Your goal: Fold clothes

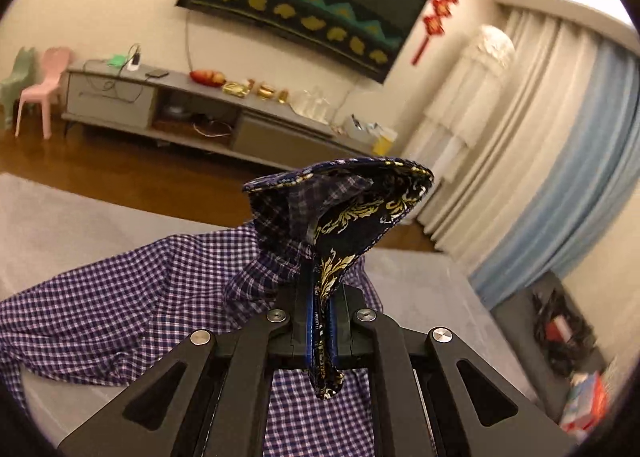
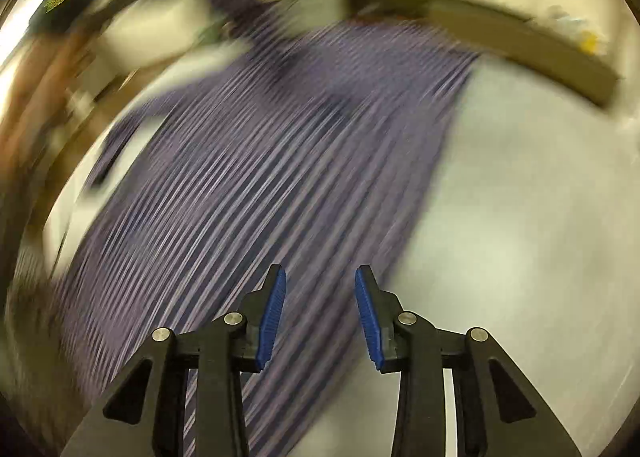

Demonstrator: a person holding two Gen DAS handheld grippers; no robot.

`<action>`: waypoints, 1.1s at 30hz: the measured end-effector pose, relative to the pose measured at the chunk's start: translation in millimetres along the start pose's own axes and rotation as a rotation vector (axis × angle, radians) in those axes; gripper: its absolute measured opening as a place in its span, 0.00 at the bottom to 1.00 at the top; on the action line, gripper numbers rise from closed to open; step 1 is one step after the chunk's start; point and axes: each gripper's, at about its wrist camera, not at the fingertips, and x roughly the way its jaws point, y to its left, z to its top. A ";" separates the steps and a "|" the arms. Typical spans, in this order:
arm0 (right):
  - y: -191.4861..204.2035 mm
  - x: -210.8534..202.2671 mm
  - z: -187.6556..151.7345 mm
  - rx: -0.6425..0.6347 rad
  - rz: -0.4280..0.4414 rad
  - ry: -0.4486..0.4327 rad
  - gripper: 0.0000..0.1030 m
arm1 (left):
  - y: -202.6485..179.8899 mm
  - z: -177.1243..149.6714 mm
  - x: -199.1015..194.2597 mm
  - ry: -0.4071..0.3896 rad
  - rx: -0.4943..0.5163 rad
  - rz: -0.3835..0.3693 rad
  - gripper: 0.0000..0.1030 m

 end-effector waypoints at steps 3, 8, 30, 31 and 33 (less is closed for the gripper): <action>74.8 -13.3 -73.3 -0.119 0.057 0.089 0.36 | -36.7 -5.1 -8.0 0.010 0.124 -0.010 0.06; 132.4 -39.7 -140.9 -0.264 0.027 0.113 0.43 | -106.9 -30.4 -36.0 0.037 0.374 -0.133 0.06; 22.4 -96.9 -160.9 0.369 0.124 -0.026 0.47 | -157.3 -315.5 -66.9 0.591 0.600 -0.376 0.42; 28.5 -94.4 -158.3 0.344 0.132 -0.015 0.47 | -159.4 -320.5 -66.3 0.604 0.619 -0.373 0.42; 46.4 -82.3 -153.0 0.289 0.144 0.014 0.46 | -164.0 -332.0 -67.3 0.617 0.651 -0.365 0.42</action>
